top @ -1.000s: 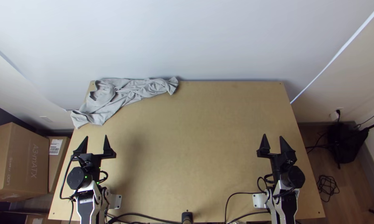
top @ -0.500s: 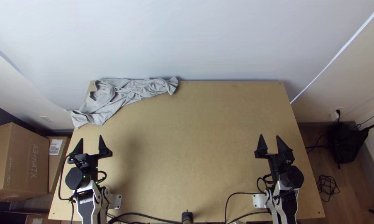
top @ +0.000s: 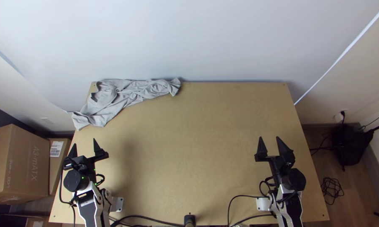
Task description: Fold the t-shirt
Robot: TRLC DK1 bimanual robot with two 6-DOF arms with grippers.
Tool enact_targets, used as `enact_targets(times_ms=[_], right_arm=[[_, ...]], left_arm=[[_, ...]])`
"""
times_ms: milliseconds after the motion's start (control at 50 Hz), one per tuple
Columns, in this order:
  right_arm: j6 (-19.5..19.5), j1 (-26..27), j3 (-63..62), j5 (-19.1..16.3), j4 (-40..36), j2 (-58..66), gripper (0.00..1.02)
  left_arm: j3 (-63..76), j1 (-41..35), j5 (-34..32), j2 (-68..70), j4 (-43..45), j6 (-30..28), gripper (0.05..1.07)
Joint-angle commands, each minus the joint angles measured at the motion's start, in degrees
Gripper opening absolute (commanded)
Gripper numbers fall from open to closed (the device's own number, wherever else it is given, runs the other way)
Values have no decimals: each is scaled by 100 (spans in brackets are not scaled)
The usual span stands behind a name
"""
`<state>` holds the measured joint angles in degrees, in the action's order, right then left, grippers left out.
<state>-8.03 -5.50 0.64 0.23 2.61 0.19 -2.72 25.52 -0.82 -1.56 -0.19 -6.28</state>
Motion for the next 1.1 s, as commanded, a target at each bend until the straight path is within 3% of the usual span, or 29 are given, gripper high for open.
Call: enact_targets(times_ms=[0,300,540,780,1080], right_arm=[[162,93,111,65,556,-36,98],[425,145,445,47,1505,289,98],[425,-4,1852,39,1611,2073,98],[425,-391,3706,39,1286,3840,98],[373,-988,5481,47,205,5457,98]], left_arm=[[-185,41,-32,-63,-333,-101,103],[-1363,6,-32,-1030,-377,-127,103],[-3112,-21,-41,-2586,-658,66,103],[-4685,-56,-41,-3966,-1414,268,103],[-6109,-29,-41,-5495,-2706,707,103]])
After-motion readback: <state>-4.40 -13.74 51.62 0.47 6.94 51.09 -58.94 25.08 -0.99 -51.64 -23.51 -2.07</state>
